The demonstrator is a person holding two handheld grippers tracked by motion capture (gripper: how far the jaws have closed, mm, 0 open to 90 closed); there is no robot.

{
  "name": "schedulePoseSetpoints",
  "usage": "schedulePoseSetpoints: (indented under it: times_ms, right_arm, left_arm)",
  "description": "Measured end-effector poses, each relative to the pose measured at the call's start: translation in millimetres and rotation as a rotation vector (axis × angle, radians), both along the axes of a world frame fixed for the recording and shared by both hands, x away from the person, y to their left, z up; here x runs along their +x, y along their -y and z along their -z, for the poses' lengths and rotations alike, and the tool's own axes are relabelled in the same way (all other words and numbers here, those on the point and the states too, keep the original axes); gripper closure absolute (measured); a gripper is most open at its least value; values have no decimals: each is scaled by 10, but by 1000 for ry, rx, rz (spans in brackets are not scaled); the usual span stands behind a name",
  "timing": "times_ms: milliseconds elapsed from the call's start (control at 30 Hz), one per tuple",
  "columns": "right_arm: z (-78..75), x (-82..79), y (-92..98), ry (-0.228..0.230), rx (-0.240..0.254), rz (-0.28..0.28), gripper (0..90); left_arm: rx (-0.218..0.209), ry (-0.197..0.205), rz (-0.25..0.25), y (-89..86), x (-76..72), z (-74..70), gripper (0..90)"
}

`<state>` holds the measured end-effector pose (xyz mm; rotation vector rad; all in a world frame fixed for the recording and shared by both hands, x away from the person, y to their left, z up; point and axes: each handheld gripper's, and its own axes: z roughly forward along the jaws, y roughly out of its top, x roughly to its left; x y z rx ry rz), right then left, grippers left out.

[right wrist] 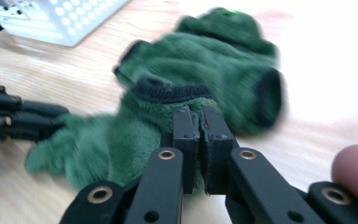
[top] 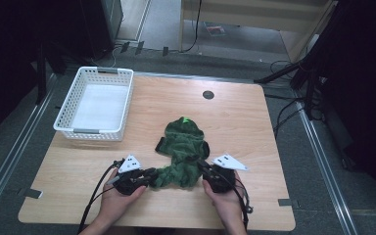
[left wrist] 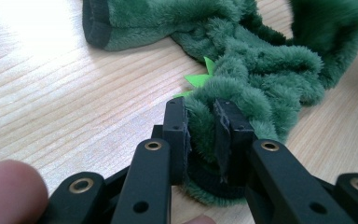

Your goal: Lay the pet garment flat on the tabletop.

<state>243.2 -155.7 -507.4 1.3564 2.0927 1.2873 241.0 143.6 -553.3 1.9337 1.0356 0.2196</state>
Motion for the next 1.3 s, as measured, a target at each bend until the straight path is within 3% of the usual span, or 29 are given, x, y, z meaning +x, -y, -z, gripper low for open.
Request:
schedulePoseSetpoints:
  times_ms: [133,233,367,467,533,600,667,800,900,1033,1133,1200,1300]
  right_arm:
    - [62,-166,289,-42,10,71,794]
    - [60,-264,513,-59,20,189,672]
    - [-100,-284,701,11,77,290,612]
    - [-161,-269,626,48,81,247,587]
    - [-112,-255,488,29,53,179,569]
    - [0,-252,286,-10,-10,96,552]
    - [92,-258,142,-49,-47,41,554]
    - [236,-260,20,-116,-81,-15,652]
    - [293,-250,18,-118,-131,-6,758]
    - [349,-207,55,-111,-156,2,804]
    - [357,-165,50,-89,-183,11,814]
    - [359,-110,44,-69,-208,11,802]
    - [333,-77,62,-61,-187,15,715]
  left_arm:
    - [-8,-5,2,-9,8,2,756]
    - [-16,-7,1,-15,11,-1,718]
    - [-63,-16,-11,-63,35,-23,612]
    - [-71,-11,-10,-69,30,-45,532]
    - [-74,-18,-8,-59,15,-55,493]
    - [-65,-20,5,-47,-3,-59,483]
    - [-28,-12,16,-22,-23,-49,534]
    - [18,-5,43,17,-52,-36,699]
    - [41,-4,67,4,-56,-44,781]
    - [103,-4,94,-53,-47,-54,856]
    - [78,-19,134,-106,-18,-35,836]
    - [60,-21,135,-130,-4,-45,741]
    - [-41,-31,118,-195,31,-86,654]
